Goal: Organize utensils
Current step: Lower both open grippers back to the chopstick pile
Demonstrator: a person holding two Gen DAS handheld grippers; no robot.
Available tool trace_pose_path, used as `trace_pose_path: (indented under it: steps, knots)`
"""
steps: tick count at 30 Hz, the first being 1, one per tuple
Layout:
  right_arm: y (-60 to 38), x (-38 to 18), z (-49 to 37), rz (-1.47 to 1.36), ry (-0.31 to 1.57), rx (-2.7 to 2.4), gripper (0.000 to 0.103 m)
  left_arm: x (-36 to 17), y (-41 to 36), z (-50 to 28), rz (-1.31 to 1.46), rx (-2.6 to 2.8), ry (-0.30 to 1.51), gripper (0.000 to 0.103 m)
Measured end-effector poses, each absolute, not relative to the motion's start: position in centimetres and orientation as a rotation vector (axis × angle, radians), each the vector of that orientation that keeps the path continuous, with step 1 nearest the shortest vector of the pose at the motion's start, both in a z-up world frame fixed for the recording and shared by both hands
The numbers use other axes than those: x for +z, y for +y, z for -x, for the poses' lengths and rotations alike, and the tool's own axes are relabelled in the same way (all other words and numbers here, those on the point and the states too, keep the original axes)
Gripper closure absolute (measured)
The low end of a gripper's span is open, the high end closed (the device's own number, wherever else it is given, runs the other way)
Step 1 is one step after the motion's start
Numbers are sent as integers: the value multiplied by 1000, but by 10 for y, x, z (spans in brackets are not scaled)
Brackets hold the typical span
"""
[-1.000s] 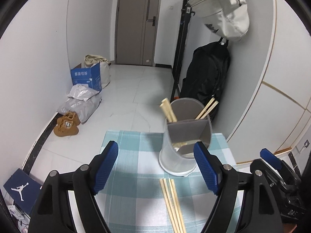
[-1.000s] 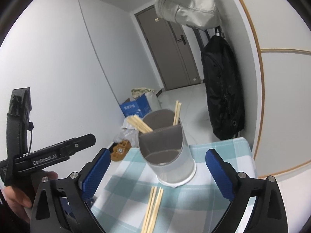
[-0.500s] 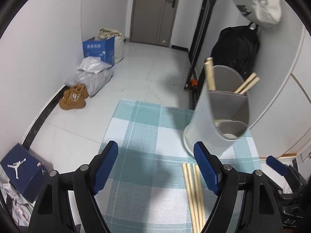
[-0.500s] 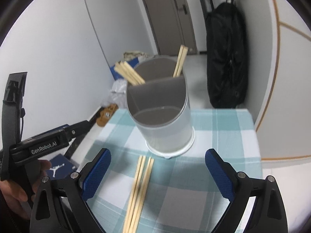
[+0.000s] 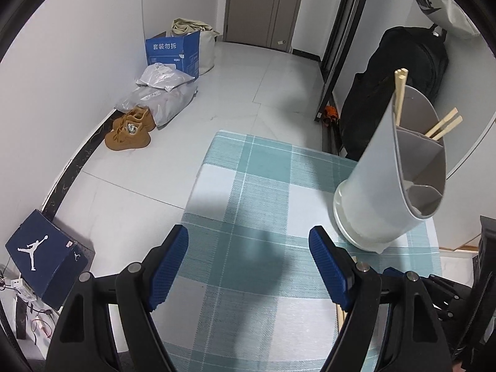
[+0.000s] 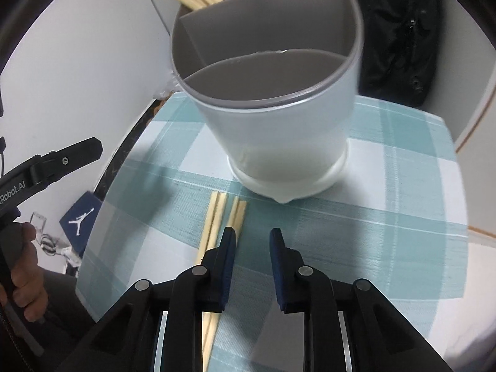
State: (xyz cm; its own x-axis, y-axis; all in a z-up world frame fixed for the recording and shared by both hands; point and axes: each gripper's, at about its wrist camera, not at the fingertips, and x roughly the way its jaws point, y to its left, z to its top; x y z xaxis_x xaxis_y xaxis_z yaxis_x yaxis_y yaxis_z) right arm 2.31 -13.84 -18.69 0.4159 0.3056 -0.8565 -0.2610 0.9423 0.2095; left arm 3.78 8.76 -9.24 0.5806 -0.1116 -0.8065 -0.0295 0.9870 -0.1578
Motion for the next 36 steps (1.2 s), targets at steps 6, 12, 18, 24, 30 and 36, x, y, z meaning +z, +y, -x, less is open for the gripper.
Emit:
trace_pose_path:
  steps: [6,12,18,24,30,36]
  knots:
    - [-126,-196,-27,4,1110,374,82,-93,94,-38,183,-51,963,27]
    - [-118,-205,-28,111,1139,338,95,-92,98,-38,209,-57,973,27]
    - [-112,-203,-19,190,1149,308,95,-90,103,-39,229,-49,968,27]
    - [-112,-202,-25,204,1142,312,94,-88,110,-38,257,-42,964,27]
    - [-109,-206,-43,182,1114,273,84,-91,112,-37,250,-28,970,27]
    - [-107,-205,-39,176,1083,277,96,-100,106,-41,239,-45,999,27]
